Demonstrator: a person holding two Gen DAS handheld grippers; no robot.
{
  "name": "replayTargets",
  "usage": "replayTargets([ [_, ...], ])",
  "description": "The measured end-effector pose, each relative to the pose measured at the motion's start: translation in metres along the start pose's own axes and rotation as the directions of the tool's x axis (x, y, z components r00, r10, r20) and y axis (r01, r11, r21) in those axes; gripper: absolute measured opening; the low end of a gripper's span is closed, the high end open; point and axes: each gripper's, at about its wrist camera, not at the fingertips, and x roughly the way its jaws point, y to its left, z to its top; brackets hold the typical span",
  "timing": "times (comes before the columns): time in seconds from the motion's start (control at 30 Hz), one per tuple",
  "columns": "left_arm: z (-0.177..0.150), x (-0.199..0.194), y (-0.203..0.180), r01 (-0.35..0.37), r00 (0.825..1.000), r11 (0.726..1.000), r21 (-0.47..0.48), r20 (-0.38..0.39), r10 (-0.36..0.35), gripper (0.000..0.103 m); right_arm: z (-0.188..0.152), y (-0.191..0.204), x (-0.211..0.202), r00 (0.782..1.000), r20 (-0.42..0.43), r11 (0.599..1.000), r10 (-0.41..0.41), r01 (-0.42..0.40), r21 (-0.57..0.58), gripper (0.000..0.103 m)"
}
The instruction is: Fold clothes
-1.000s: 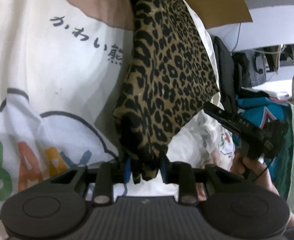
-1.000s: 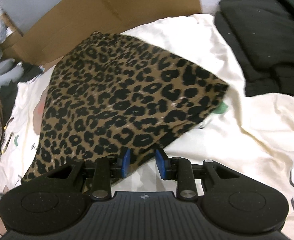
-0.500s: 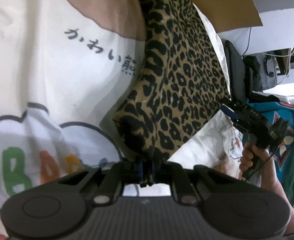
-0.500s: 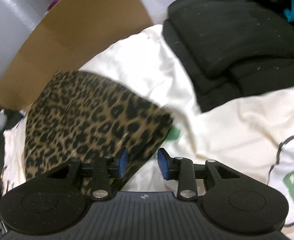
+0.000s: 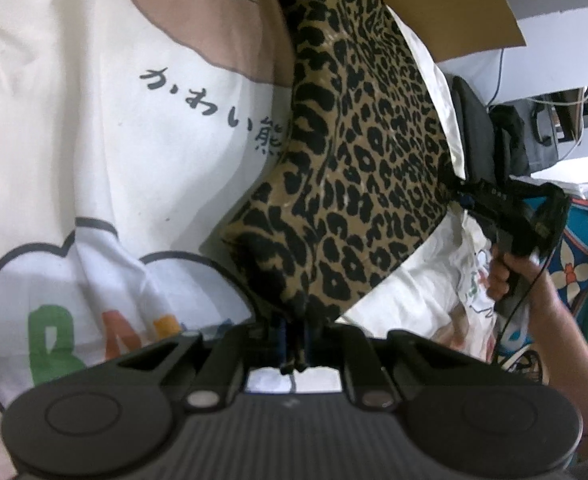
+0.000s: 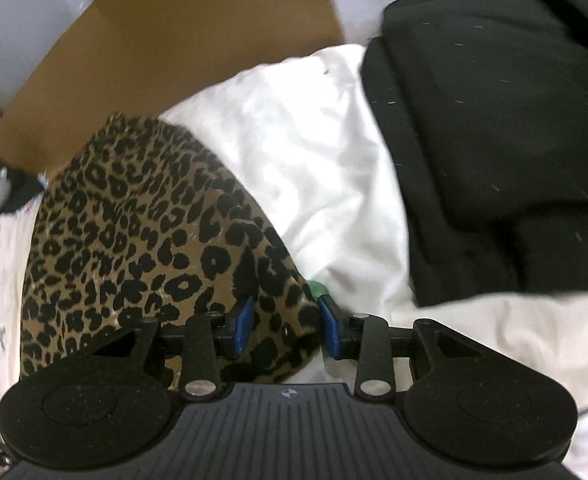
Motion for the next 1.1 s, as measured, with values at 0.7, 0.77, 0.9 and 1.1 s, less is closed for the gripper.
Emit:
replayTargets([
  [0.7,0.032,-0.06,-0.04,-0.178,0.984,0.984,-0.024,0.004,0.178,0.008,0.033,0.032,-0.007,0.971,-0.22,0.993,-0.089,0.069,-0.098,0.005],
  [0.77,0.034,-0.07,-0.043,-0.187,0.982,0.982,-0.026,0.009,0.187,0.008,0.033,0.033,-0.015,0.974,-0.217,0.995,-0.072,0.055,-0.084,0.005],
  [0.9,0.029,-0.085,-0.048,-0.214,0.977,0.977,-0.016,0.006,0.214,0.008,0.03,0.033,-0.031,0.975,-0.222,0.999,-0.022,0.015,-0.034,0.004],
  [1.1,0.026,-0.11,-0.057,-0.249,0.968,0.968,-0.016,0.036,0.25,0.007,0.025,0.038,-0.049,0.977,-0.211,1.0,0.014,-0.016,-0.006,0.004],
])
